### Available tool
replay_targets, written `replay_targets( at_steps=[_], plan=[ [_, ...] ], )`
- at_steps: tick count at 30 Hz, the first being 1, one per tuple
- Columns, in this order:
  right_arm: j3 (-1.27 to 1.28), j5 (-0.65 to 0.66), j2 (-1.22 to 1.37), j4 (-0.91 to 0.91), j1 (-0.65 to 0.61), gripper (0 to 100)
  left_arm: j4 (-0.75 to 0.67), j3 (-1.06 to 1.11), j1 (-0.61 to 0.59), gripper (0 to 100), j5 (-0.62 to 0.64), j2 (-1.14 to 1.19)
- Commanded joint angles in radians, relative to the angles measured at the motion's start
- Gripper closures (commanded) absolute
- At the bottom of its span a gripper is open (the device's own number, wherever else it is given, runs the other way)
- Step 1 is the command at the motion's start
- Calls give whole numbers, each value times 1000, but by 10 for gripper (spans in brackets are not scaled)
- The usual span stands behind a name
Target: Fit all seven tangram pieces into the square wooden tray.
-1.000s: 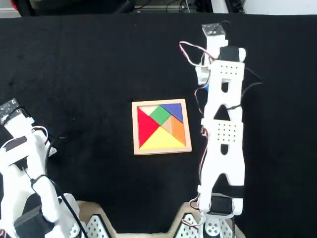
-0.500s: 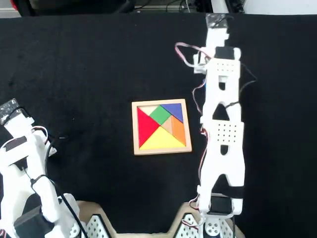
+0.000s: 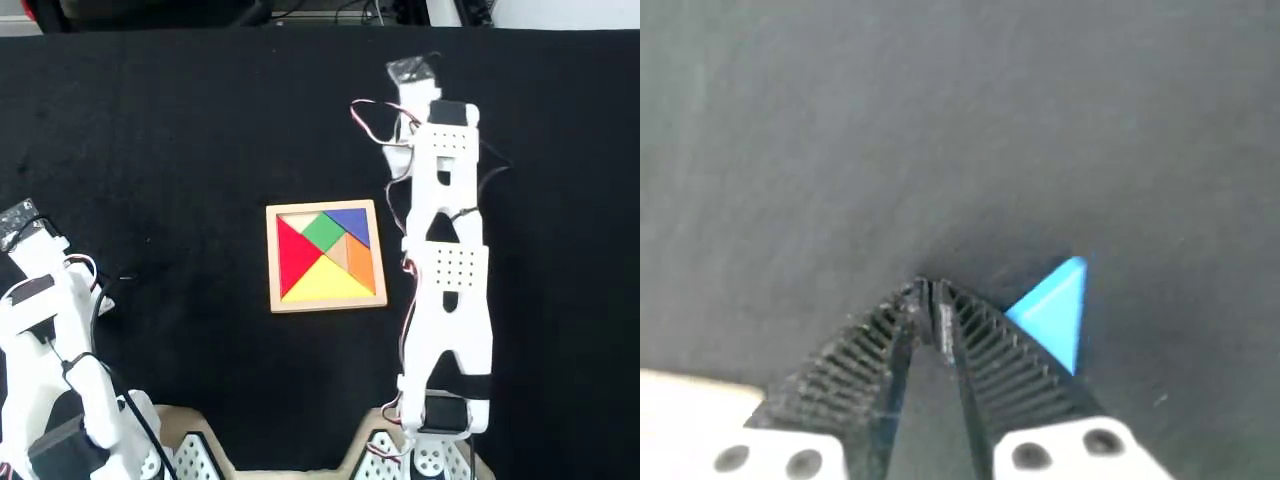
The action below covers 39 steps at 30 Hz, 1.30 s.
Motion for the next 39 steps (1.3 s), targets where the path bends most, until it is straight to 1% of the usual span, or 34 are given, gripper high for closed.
replay_targets(
  at_steps=[1,4,6,8,11,12,15,16,17,20,24,30,39],
  plan=[
    [-65,52,-22,123,-41,984,-12,-2,12,970,5,-34],
    [-196,49,-24,212,-40,986,-12,-2,12,970,5,-34],
    [-315,44,-24,212,-14,986,-12,-2,12,970,5,-34],
    [-410,2,-25,210,17,984,-12,-2,12,970,5,-34],
    [-352,-15,-71,203,35,971,-12,-2,12,970,5,-34],
    [-317,-18,-79,203,37,939,-12,-2,12,970,5,-34],
    [-234,-17,-84,196,41,795,-12,-2,12,970,5,-34],
    [-216,-15,-82,189,46,766,-12,-2,12,970,5,-34],
    [-200,-15,-81,173,48,758,-12,-2,12,970,5,-34],
    [-137,-12,-82,132,54,759,-12,-2,12,970,5,-32],
    [-50,29,-81,78,58,758,-12,-2,12,970,5,-32],
    [28,34,-81,-15,101,758,-12,-2,12,970,5,-32],
    [124,41,-81,-114,91,761,-12,-2,12,970,5,-32]
  ],
)
